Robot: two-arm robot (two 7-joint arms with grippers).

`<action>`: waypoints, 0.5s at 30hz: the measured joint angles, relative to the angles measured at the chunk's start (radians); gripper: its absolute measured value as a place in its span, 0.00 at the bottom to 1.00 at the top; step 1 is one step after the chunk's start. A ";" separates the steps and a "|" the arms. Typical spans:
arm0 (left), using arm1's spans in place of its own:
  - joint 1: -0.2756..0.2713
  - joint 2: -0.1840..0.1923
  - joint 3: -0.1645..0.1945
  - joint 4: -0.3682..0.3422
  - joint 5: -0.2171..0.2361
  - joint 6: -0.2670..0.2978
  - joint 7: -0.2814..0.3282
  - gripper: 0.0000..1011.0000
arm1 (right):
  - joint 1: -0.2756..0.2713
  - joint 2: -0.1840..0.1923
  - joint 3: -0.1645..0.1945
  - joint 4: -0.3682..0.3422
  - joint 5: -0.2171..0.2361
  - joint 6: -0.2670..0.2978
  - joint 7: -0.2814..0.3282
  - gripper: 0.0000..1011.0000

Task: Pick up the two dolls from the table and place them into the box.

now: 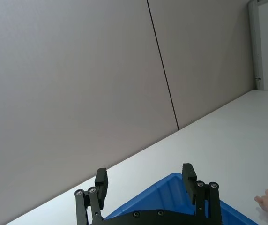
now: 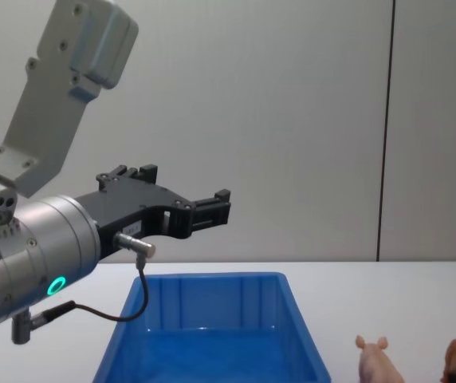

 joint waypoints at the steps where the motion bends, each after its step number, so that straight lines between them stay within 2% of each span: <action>1: 0.000 0.000 0.000 0.000 0.000 0.000 0.000 0.99 | 0.002 -0.002 -0.002 0.006 -0.002 0.000 0.001 0.81; 4: 0.000 0.000 0.000 0.000 0.000 0.000 0.000 0.99 | 0.004 -0.005 -0.004 0.012 -0.005 0.000 0.003 0.75; 7: 0.000 0.000 0.000 0.000 0.000 0.000 0.000 0.99 | 0.008 -0.009 -0.007 0.021 -0.008 -0.005 0.003 0.67; 8: 0.000 0.000 0.000 0.000 0.000 0.000 0.000 0.99 | 0.009 -0.010 -0.007 0.024 -0.010 -0.009 0.003 0.60; 15: 0.000 0.000 0.000 0.000 0.000 0.000 0.000 0.99 | 0.011 -0.015 -0.011 0.030 -0.021 -0.025 -0.004 0.42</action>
